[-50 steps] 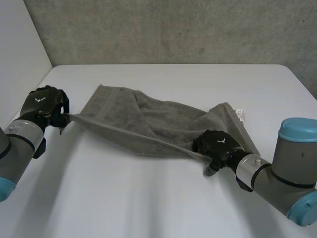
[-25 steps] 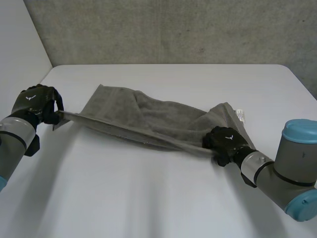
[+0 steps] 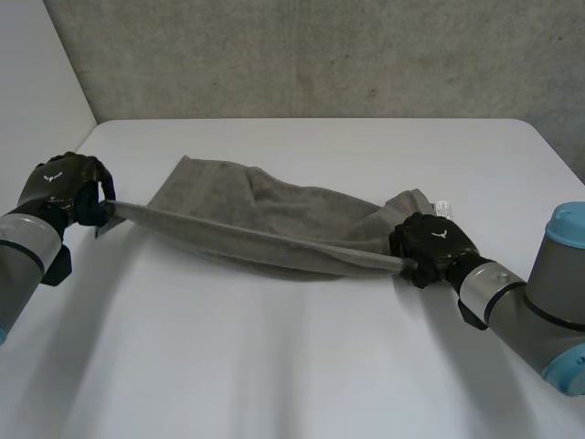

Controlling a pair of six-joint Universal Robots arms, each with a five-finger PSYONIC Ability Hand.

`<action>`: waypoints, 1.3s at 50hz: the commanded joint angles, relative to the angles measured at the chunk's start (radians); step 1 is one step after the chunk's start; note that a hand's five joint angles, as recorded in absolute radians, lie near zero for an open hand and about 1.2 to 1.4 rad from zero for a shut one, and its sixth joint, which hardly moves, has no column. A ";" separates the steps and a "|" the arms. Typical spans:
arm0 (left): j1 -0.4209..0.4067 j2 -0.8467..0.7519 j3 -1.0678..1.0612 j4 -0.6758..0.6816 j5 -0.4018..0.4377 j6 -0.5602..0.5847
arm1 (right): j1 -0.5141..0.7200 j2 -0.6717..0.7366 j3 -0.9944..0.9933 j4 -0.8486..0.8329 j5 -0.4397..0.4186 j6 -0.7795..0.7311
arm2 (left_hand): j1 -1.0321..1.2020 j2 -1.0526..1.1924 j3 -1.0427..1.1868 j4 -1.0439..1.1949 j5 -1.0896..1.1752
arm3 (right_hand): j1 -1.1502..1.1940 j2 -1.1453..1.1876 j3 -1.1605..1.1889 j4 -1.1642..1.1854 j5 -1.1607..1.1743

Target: Fold the towel.

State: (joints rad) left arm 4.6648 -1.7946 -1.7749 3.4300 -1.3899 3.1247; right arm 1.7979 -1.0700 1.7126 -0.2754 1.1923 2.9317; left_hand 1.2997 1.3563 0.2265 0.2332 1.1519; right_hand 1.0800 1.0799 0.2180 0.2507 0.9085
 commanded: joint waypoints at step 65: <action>-0.127 -0.114 0.678 0.121 -0.017 0.025 | -0.087 -0.085 -0.793 0.194 -0.054 -0.045 | 0.097 0.040 -0.052 -0.059 0.070 | 0.316 0.316 -0.044 -0.076 0.313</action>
State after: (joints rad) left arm 4.4952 -1.9185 -0.9950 3.4801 -1.4225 3.1385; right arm 1.7767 -1.1429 0.7345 -0.1400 1.2412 2.8885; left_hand 1.3032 1.3584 0.2265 0.2332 1.1601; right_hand 1.3268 1.3323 0.2180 0.2507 1.1738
